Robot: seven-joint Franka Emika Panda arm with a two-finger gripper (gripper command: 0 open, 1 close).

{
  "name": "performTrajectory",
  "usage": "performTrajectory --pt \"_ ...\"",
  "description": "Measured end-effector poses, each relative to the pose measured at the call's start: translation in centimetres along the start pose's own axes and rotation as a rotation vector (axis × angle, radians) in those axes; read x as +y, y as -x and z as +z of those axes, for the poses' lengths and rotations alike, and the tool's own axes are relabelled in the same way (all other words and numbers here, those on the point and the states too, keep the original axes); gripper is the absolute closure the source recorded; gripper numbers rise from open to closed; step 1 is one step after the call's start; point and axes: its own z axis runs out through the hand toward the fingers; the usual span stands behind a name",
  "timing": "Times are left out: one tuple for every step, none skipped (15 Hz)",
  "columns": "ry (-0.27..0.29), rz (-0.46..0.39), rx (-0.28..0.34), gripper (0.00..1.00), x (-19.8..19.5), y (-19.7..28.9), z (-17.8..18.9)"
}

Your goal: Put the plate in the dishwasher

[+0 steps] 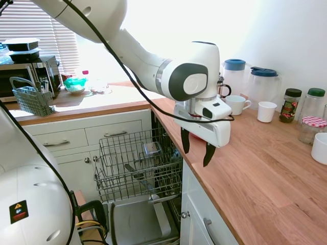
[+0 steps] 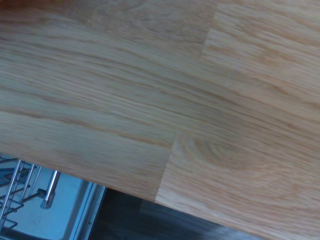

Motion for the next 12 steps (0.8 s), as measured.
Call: performTrajectory --pt "0.000 0.003 0.000 0.00 0.0 0.0 0.0" --pt "-0.010 0.015 0.000 0.00 -0.1 -0.1 -0.1" --pt "-0.039 0.032 -0.005 0.00 -0.5 -0.2 -0.4" --pt "-0.073 0.047 -0.014 0.00 -1.1 -0.7 -0.9" --pt "-0.104 0.063 -0.026 0.00 -2.0 -1.4 -1.5" --pt "-0.136 0.080 -0.040 0.00 -3.4 -2.3 -1.9" --pt "-0.166 0.094 -0.059 0.00 -5.0 -3.3 -2.1" --pt "-0.200 0.108 -0.084 0.00 -6.8 -4.3 -2.2" --pt "-0.225 0.121 -0.105 0.00 -8.7 -5.4 -2.0" --pt "-0.243 0.136 -0.125 0.00 -10.6 -6.3 -1.6" --pt "-0.256 0.150 -0.147 0.00 -12.2 -7.2 -0.8" --pt "-0.267 0.164 -0.167 0.00 -13.7 -8.1 0.2"
